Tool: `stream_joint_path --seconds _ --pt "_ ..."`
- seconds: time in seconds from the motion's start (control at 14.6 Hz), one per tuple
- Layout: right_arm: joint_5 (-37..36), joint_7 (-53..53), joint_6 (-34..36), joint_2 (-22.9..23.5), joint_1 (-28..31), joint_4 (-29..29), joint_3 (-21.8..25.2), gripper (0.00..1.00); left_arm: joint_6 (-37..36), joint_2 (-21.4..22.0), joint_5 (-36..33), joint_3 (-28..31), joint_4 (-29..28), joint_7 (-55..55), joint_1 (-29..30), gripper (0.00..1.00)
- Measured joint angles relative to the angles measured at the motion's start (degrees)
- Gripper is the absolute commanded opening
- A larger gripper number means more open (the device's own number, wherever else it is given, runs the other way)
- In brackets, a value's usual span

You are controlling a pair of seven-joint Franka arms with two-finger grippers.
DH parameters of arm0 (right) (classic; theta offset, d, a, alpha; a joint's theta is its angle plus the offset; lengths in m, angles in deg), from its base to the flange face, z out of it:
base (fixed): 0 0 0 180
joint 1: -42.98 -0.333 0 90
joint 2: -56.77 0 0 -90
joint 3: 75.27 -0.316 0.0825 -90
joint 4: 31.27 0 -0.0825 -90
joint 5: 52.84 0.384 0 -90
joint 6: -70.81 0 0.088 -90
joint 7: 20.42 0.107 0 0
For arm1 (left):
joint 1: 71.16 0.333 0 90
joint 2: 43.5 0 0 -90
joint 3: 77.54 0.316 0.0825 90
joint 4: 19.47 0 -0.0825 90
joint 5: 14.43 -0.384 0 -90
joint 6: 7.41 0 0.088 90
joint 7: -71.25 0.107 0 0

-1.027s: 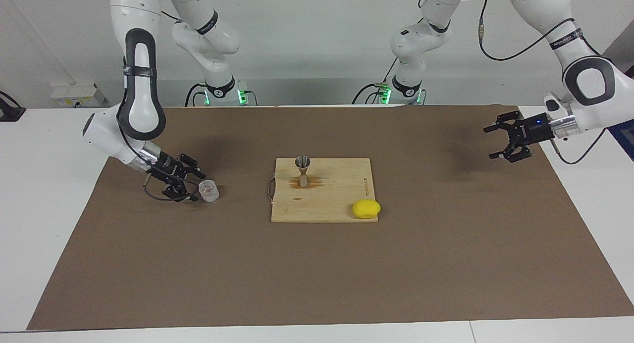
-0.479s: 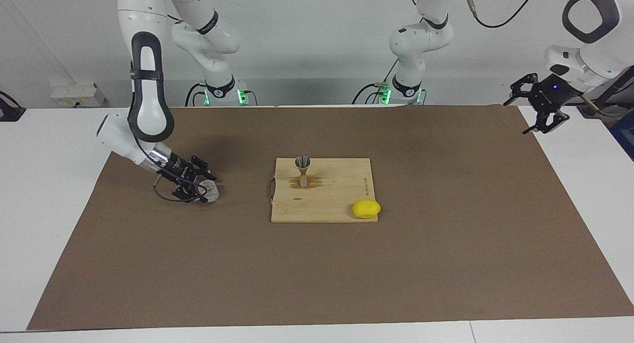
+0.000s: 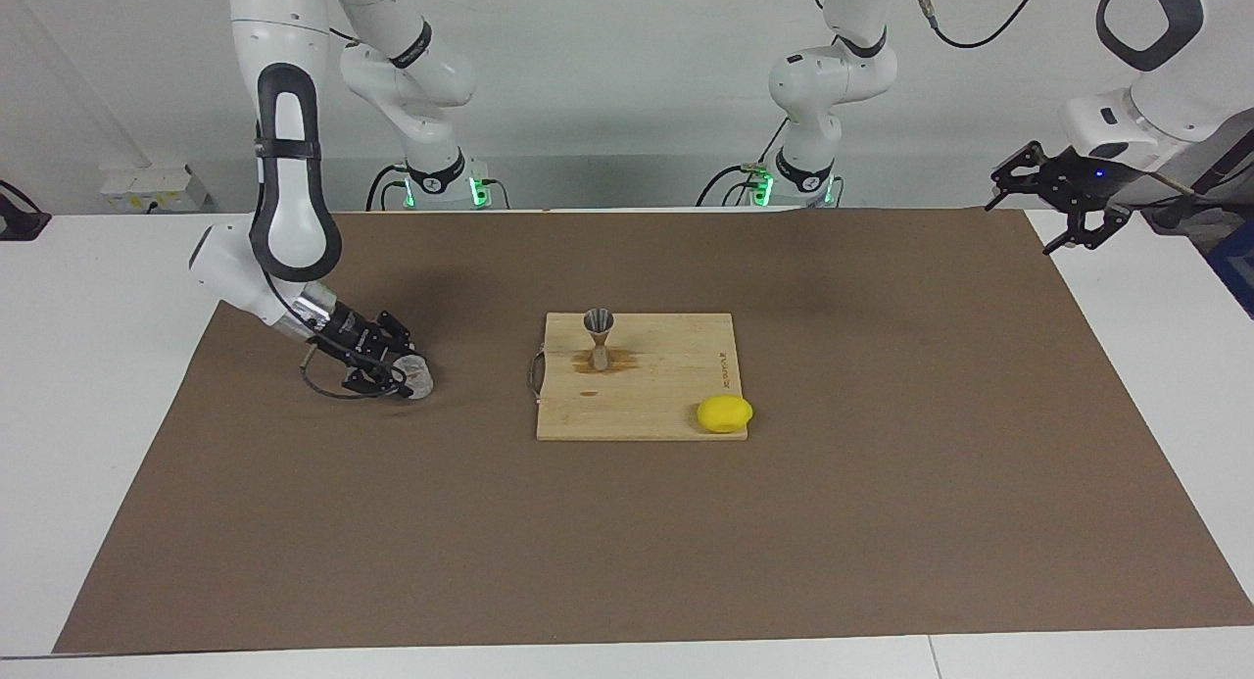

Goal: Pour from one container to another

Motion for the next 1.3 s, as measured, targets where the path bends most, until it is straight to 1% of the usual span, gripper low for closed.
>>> stream_joint_path --seconds 0.07,0.27,0.41,0.55,0.68,0.89,1.1,1.3 --pt "0.0 0.0 0.0 0.0 0.0 0.0 0.0 0.0 -0.4 0.0 -1.2 -0.1 0.0 -4.0 -0.8 1.0" --pt "0.0 0.0 0.0 -0.3 0.1 0.2 0.2 0.0 -0.7 0.2 -3.5 -0.3 0.5 -16.4 -2.9 1.0" --pt "0.0 0.2 0.0 -1.2 -0.1 0.4 0.1 0.0 -0.7 0.7 -3.7 -0.3 0.7 -21.9 -3.1 1.0" --pt "0.0 1.4 0.1 -2.8 -1.4 0.5 -0.2 0.0 -0.4 1.3 -3.7 -0.4 0.7 -23.4 -3.2 1.0" --pt "-0.8 4.7 0.1 -4.3 -4.8 0.8 -0.3 0.0 -0.3 1.5 -3.7 -0.5 0.7 -23.9 -3.3 1.0" --pt "-4.8 11.5 0.0 -5.4 -10.2 2.5 -0.5 0.0 -0.3 1.5 -3.7 0.0 0.7 -24.3 -3.2 1.0" --pt "-8.5 16.0 -0.1 -5.8 -13.4 4.1 -0.5 0.0 -0.2 1.9 -3.8 1.0 0.7 -24.3 -2.7 1.0" --pt "-14.8 23.0 -0.1 -6.0 -17.5 6.4 -0.5 0.0 0.4 1.9 -3.8 0.9 0.7 -25.7 -2.6 1.0"
